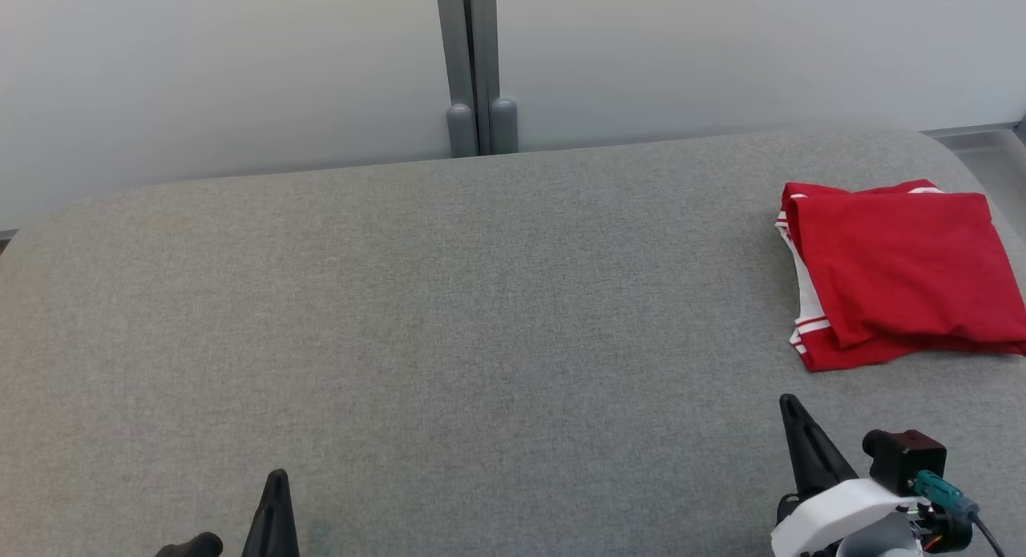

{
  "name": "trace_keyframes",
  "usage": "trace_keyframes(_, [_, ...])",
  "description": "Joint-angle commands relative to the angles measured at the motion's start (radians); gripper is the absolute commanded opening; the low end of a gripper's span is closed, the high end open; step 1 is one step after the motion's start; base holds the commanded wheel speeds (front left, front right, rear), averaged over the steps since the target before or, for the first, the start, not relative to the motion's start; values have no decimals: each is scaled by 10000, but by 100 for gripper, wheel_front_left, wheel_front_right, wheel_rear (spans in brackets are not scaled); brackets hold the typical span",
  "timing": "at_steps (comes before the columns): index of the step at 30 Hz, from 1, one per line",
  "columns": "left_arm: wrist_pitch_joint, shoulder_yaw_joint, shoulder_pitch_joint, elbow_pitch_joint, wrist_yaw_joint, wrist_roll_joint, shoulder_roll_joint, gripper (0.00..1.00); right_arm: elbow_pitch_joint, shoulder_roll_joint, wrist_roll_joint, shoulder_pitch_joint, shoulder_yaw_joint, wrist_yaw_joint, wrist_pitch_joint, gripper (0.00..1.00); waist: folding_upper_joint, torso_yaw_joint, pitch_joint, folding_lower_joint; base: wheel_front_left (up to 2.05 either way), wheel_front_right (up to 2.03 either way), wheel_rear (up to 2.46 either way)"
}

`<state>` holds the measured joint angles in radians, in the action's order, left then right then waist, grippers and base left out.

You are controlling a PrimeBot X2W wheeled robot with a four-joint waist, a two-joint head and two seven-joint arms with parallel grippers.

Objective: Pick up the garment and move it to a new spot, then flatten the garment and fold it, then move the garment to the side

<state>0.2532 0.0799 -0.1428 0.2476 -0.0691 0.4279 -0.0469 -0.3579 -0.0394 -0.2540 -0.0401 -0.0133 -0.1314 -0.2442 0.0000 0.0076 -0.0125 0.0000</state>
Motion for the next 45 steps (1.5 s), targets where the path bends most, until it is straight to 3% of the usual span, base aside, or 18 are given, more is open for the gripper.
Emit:
trace_keyframes(1, [-108,-85,151,-133,-36,422,-22,0,165,-31,-502,-185,81,0,114,0,0,-1,3,0,0,0,0])
trace_keyframes(22, [-1029,-542,825,-106,-198,3547,-74,0,475,-58,-4033,-319,387,3,1031,0,0,-14,29,0,0,0,0])
trace_keyframes(45, [-1835,-957,1381,-95,-339,6182,-101,0,701,-84,-7028,-466,671,5,1836,0,0,-28,58,0,0,0,0])
